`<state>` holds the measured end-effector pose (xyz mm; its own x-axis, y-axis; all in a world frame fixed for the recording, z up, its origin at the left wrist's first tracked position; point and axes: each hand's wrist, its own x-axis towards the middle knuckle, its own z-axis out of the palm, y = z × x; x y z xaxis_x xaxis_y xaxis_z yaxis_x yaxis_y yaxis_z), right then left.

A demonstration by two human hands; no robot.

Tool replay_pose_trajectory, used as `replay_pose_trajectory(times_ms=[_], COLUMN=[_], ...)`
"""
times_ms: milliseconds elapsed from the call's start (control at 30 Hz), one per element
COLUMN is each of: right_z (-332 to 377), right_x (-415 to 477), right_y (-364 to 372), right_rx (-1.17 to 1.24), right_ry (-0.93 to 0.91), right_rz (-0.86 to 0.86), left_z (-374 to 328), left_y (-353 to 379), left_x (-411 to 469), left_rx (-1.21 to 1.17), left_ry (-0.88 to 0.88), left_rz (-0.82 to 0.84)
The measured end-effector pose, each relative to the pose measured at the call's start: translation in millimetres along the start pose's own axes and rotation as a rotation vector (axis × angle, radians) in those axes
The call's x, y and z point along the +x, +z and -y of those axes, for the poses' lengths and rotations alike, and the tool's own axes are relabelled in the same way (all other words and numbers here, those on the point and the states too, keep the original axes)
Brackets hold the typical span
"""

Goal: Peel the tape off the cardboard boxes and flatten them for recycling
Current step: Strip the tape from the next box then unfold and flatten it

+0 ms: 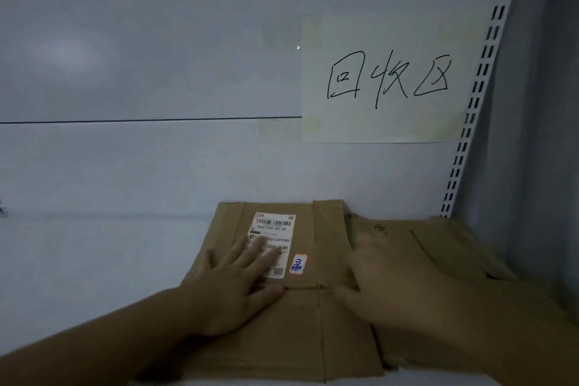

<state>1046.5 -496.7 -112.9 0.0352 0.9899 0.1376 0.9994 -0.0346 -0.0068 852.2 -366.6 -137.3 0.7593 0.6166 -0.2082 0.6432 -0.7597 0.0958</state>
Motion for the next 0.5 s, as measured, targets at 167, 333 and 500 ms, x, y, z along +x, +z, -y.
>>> replay_pose_trajectory(times_ms=[167,333,500], right_z=[1.7,-2.8,-8.0], right_x=[74.7,101.2,104.2], right_y=[19.4,62.7,60.5], right_rx=[0.116,0.086,0.042], right_ry=[0.067,0.133,0.120], right_rz=[0.093,0.133,0.207], left_z=[1.2,1.9,-3.5], left_y=[5.7,8.9,6.0], left_x=[6.8,7.8,8.4], left_rx=[0.026,-0.005,-0.004], left_ry=[-0.026,-0.036,-0.056], left_rz=[-0.058,-0.063,-0.042])
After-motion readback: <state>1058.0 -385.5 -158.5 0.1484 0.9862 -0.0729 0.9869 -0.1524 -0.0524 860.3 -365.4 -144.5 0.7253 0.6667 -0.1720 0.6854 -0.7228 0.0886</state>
